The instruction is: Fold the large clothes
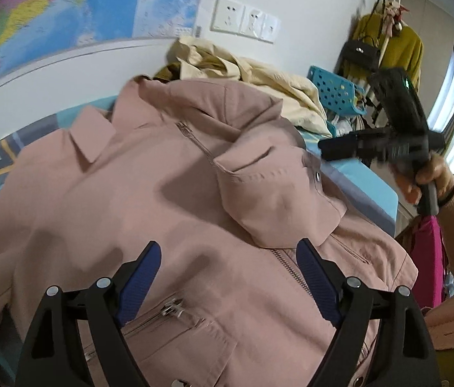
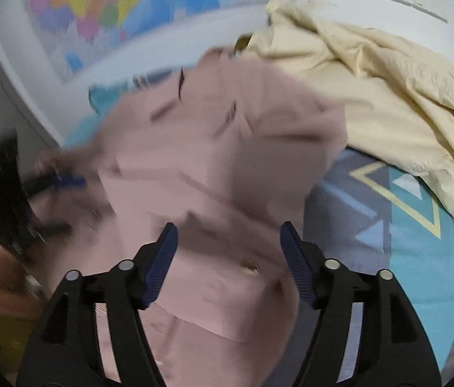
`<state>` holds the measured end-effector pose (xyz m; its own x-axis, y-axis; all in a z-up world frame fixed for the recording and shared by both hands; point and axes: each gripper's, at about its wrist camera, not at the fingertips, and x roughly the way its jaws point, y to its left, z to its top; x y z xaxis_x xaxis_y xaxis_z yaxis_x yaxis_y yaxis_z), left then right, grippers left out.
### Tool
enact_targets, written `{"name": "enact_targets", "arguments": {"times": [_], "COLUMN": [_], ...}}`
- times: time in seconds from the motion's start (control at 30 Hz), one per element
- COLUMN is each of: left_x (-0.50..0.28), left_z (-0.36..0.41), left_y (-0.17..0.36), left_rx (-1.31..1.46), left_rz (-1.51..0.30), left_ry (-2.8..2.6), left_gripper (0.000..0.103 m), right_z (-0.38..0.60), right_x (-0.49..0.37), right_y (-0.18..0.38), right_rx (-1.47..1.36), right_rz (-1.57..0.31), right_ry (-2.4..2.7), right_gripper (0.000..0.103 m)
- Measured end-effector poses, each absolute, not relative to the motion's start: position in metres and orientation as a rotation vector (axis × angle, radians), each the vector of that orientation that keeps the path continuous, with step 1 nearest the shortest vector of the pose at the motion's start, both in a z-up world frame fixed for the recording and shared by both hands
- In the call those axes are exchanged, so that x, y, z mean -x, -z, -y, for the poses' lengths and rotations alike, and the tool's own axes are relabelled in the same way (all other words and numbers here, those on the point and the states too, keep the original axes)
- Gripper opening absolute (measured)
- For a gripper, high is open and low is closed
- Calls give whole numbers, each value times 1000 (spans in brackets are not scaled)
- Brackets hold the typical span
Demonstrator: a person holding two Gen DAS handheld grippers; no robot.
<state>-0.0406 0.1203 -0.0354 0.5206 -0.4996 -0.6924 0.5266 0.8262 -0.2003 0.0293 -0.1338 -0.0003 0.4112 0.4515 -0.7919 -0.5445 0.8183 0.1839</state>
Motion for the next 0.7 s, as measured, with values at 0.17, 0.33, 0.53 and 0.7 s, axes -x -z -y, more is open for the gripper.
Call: {"name": "enact_targets", "arguments": {"times": [0.17, 0.33, 0.53, 0.7], "left_x": [36, 37, 33, 40], "left_z": [-114, -119, -122, -117], "left_y": [38, 40, 41, 39], "left_rx": [-34, -9, 14, 10], "left_rz": [-836, -847, -848, -841], "left_ry": [618, 611, 607, 612], "left_gripper": [83, 83, 83, 83], "right_z": [120, 123, 124, 101], "right_x": [-21, -2, 2, -26], "right_y": [23, 5, -22, -4], "right_rx": [246, 167, 227, 312], "right_rz": [-991, -987, -817, -860], "right_ry": [-677, -814, -682, -719], "right_gripper": [17, 1, 69, 67]}}
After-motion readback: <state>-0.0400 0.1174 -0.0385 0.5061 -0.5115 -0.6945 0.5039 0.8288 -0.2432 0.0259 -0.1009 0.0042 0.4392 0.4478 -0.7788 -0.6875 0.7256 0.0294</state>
